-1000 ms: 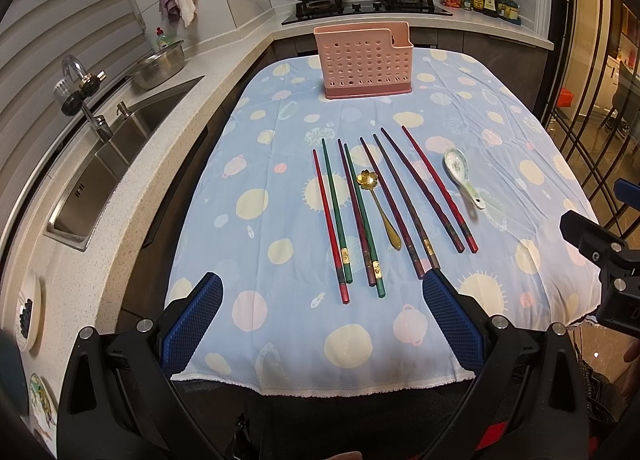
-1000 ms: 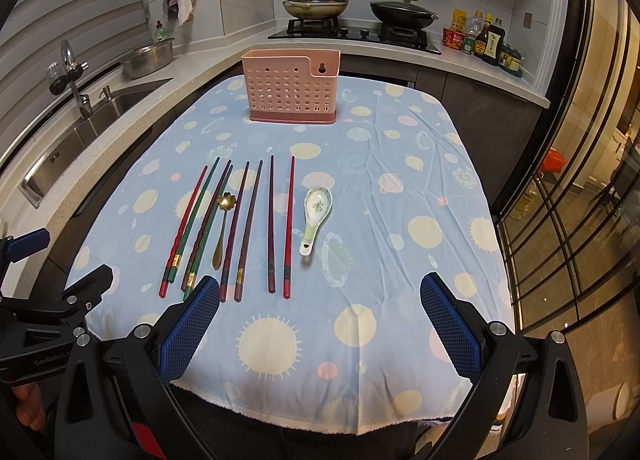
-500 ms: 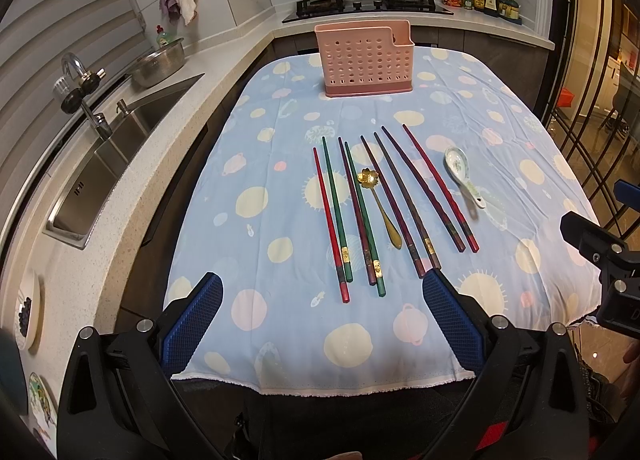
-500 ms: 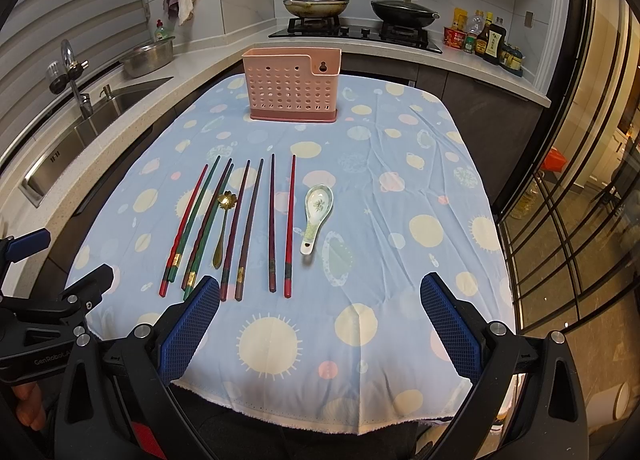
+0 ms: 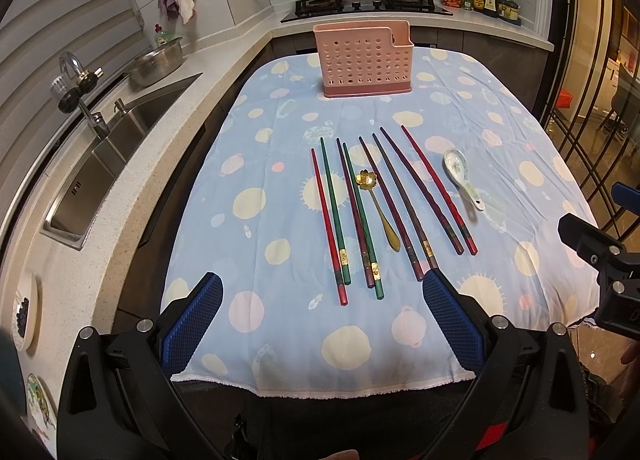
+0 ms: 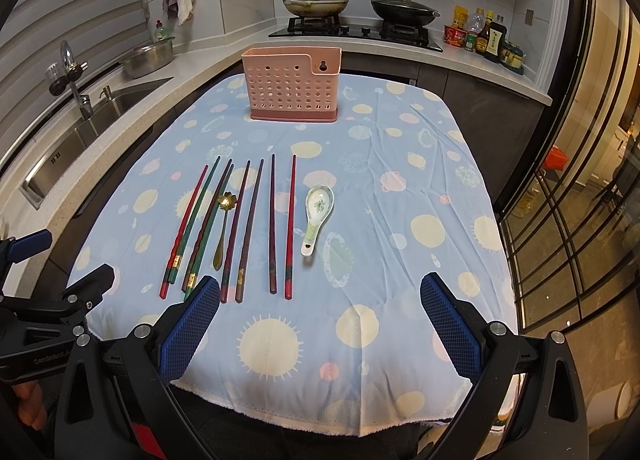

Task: Organize utensils
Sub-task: 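Close the left gripper on the red chopstick while the right gripper approaches the white spoon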

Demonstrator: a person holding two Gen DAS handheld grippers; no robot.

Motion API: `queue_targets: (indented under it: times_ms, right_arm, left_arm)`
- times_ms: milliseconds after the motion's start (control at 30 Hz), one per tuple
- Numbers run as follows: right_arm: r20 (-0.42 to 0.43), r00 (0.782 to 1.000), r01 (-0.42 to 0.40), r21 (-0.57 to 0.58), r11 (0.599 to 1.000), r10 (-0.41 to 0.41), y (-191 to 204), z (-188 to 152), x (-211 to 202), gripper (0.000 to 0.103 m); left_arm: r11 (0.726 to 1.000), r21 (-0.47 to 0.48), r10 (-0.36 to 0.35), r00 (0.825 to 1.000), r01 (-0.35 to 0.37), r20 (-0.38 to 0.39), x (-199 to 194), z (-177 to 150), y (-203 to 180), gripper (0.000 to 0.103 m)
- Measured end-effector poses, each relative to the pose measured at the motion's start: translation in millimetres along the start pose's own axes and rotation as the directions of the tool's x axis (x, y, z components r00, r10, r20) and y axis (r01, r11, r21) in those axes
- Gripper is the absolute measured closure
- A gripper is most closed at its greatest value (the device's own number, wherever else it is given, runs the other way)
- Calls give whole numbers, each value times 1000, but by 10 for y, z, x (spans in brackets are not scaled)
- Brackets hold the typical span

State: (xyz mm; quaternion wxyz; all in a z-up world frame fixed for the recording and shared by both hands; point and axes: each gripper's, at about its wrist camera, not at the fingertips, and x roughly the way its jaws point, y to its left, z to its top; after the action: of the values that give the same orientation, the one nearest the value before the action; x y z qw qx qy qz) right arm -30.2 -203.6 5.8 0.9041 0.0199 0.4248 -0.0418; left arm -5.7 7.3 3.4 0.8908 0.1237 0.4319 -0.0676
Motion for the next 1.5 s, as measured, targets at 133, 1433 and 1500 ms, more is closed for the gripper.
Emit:
queue_targets:
  times_ms: [133, 1433, 1500]
  right_arm:
    - [-10, 1000, -14, 27, 1000, 14, -60, 5, 106, 7]
    - [-110, 994, 0, 115, 993, 13, -173, 123, 878, 7]
    - [-111, 994, 1, 115, 993, 12, -171, 129, 901, 7]
  left_arm:
    - [999, -38, -21, 1000, 20, -16, 189, 58, 76, 7]
    - [986, -139, -116, 970, 87, -213, 1753, 128, 379, 43]
    - [986, -138, -124, 969, 96, -212, 1716, 92, 383, 49]
